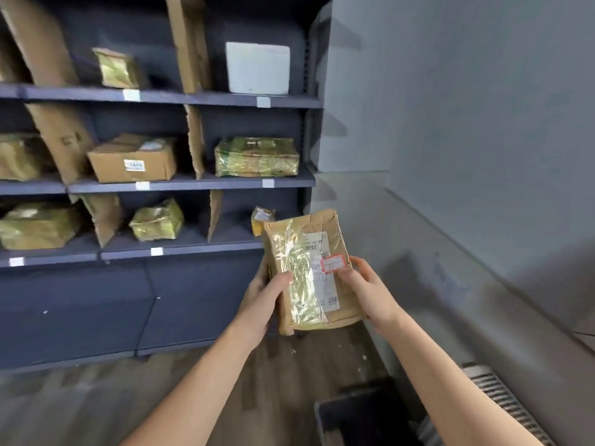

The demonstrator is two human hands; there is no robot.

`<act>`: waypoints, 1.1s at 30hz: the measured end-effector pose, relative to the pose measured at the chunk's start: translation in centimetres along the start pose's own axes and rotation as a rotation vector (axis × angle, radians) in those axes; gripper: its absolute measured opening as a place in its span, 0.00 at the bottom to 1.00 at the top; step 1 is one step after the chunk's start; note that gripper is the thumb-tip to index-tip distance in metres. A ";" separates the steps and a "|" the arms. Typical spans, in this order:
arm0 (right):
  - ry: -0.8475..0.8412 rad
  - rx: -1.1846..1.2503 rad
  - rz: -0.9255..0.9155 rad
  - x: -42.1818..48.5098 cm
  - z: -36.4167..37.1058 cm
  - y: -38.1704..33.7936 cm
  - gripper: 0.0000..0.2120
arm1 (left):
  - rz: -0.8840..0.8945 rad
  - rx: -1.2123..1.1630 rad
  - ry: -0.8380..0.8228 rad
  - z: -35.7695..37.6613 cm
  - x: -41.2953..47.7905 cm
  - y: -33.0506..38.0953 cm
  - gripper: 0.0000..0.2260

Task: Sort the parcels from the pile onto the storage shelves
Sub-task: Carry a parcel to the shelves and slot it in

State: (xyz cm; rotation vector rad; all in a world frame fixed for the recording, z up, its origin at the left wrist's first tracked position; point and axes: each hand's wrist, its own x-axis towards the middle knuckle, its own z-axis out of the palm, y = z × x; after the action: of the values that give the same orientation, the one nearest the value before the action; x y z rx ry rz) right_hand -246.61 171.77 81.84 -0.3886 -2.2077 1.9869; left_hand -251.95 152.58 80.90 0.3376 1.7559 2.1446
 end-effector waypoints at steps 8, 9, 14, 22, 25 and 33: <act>-0.087 -0.025 -0.059 2.5 20.4 -3.9 0.16 | 0.000 0.023 0.273 -18.9 -2.8 5.1 0.11; -0.095 -0.029 -0.069 2.6 23.0 -4.4 0.16 | 0.004 0.029 0.296 -21.3 -3.2 5.7 0.13; -0.151 -0.034 -0.138 3.5 35.0 -7.6 0.18 | 0.027 0.042 0.367 -32.2 -5.2 9.3 0.12; -0.287 -0.017 -0.188 4.6 50.0 -11.5 0.14 | 0.103 0.077 0.484 -45.2 -8.7 14.6 0.16; -0.336 -0.004 -0.211 5.6 55.1 -12.7 0.19 | 0.119 0.104 0.554 -49.7 -9.4 15.7 0.23; -0.506 0.050 -0.163 10.0 69.5 -13.7 0.23 | 0.125 0.123 0.701 -61.7 -9.7 18.7 0.17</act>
State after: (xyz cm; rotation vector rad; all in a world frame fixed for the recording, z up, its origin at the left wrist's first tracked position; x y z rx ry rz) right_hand -276.83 107.13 86.89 0.3319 -2.3525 2.2262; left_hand -269.64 90.07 86.94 -0.3348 2.2794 2.4300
